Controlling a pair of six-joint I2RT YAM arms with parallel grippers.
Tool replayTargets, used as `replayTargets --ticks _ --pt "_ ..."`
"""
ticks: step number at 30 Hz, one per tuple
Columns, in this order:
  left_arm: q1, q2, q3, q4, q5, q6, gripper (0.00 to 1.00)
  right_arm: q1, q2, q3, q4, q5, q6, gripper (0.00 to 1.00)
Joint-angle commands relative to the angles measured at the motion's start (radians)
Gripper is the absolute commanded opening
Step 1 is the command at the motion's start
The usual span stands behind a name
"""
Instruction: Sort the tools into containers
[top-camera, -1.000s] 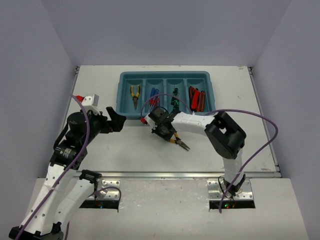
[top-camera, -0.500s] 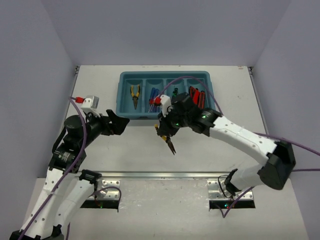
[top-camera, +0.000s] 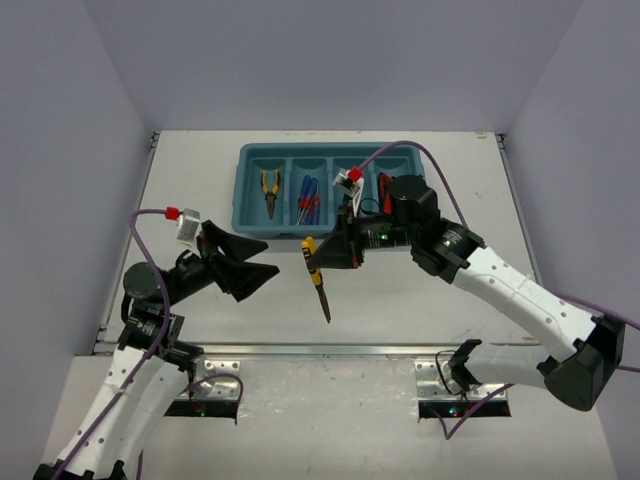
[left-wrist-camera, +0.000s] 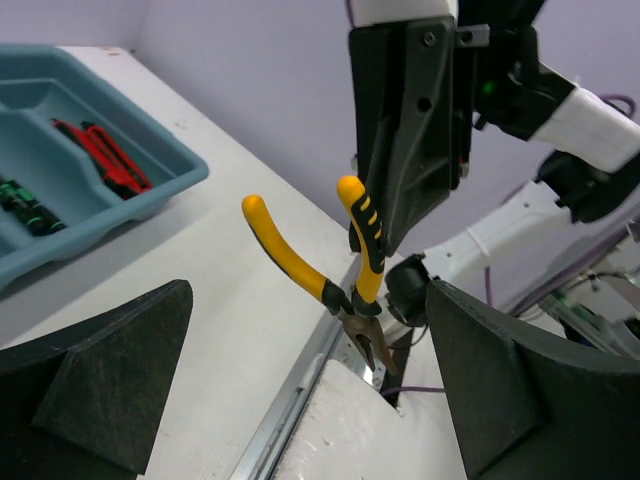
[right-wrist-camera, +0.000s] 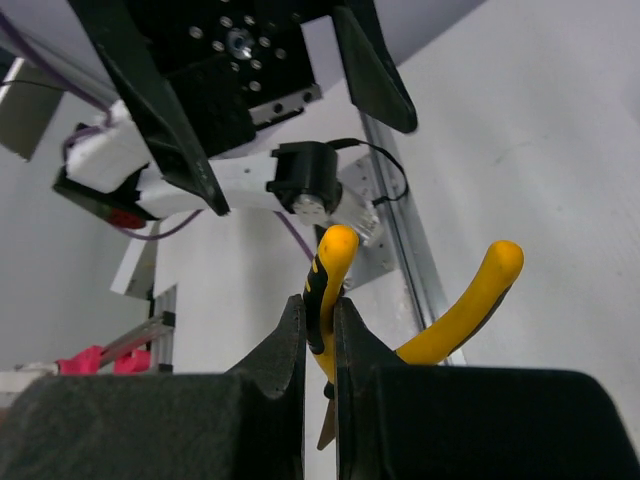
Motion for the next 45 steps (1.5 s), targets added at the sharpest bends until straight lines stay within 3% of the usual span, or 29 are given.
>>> replayTargets --ticks 1,7,14,27,29,35,38,40,42,45 --pt "-0.009 0.003 -0.071 0.334 0.128 -0.104 1.00 -0.003 -0.046 0.013 0.258 -0.158 0.163 0.00" --pt "-0.077 0.101 -0.110 0.470 0.066 -0.131 1.00 -0.004 -0.031 0.022 0.365 -0.211 0.275 0.00" --pt "-0.277 0.262 -0.060 0.578 -0.095 -0.123 0.92 -0.001 -0.044 0.019 0.403 -0.223 0.282 0.00" --pt "-0.296 0.326 -0.042 0.654 -0.230 -0.232 0.70 -0.001 -0.056 -0.012 0.428 -0.210 0.254 0.00" --pt "-0.297 0.327 -0.042 0.659 -0.233 -0.240 0.64 -0.001 -0.055 -0.015 0.431 -0.210 0.253 0.00" --pt "-0.326 0.359 -0.019 0.662 -0.218 -0.257 0.30 -0.003 -0.047 -0.012 0.426 -0.179 0.243 0.00" --pt "-0.342 0.366 -0.002 0.662 -0.210 -0.239 0.20 -0.001 -0.037 -0.012 0.423 -0.168 0.238 0.00" --pt "-0.363 0.380 0.016 0.661 -0.180 -0.207 0.05 -0.001 -0.028 -0.013 0.423 -0.157 0.234 0.00" --pt "-0.372 0.387 0.029 0.639 -0.174 -0.188 0.00 -0.003 -0.021 -0.012 0.418 -0.149 0.228 0.00" --pt "-0.373 0.378 0.054 0.533 -0.213 -0.125 0.00 -0.003 -0.024 -0.013 0.395 -0.128 0.214 0.03"
